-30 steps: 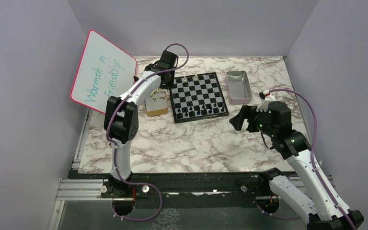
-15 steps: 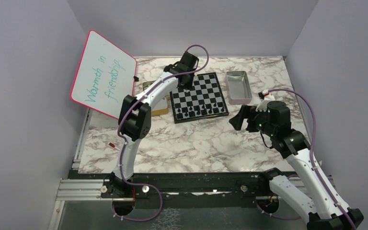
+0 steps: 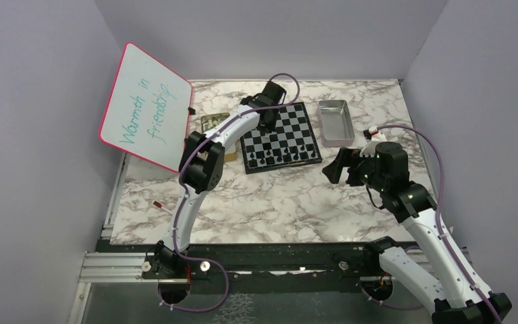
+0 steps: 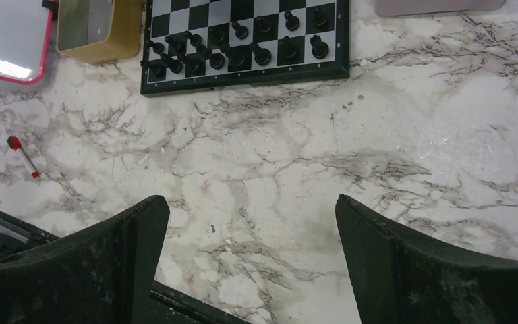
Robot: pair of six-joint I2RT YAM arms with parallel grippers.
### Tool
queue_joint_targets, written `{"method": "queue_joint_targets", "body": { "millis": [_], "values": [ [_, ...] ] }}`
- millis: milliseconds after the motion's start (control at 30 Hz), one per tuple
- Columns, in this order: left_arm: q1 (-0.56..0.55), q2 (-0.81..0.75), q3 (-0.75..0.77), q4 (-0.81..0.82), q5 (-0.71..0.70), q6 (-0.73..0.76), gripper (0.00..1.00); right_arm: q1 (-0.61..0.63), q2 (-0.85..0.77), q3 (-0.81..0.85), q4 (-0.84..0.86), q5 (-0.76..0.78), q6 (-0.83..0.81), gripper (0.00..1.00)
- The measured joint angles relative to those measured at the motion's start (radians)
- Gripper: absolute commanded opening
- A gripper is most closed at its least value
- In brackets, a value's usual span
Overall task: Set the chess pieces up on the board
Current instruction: Place the chess piece on the chessboard.
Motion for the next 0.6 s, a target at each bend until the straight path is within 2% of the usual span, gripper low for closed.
{"method": "queue_joint_targets", "body": {
  "millis": [133, 267, 367, 600],
  "values": [
    [-0.002, 0.021, 0.022, -0.002, 0.0, 0.003, 0.12, 0.0, 0.0, 0.0, 0.001, 0.0, 0.0, 1.0],
    [-0.006, 0.024, 0.024, -0.002, 0.0, 0.004, 0.22, 0.0, 0.002, 0.0, 0.0, 0.0, 0.0, 1.0],
    [-0.006, 0.024, 0.024, -0.003, 0.0, 0.005, 0.34, 0.0, 0.008, 0.0, 0.0, 0.0, 0.0, 1.0],
    [-0.005, 0.022, 0.024, -0.003, -0.001, 0.012, 0.42, 0.0, 0.022, 0.001, 0.001, -0.001, 0.01, 0.98]
  ]
}}
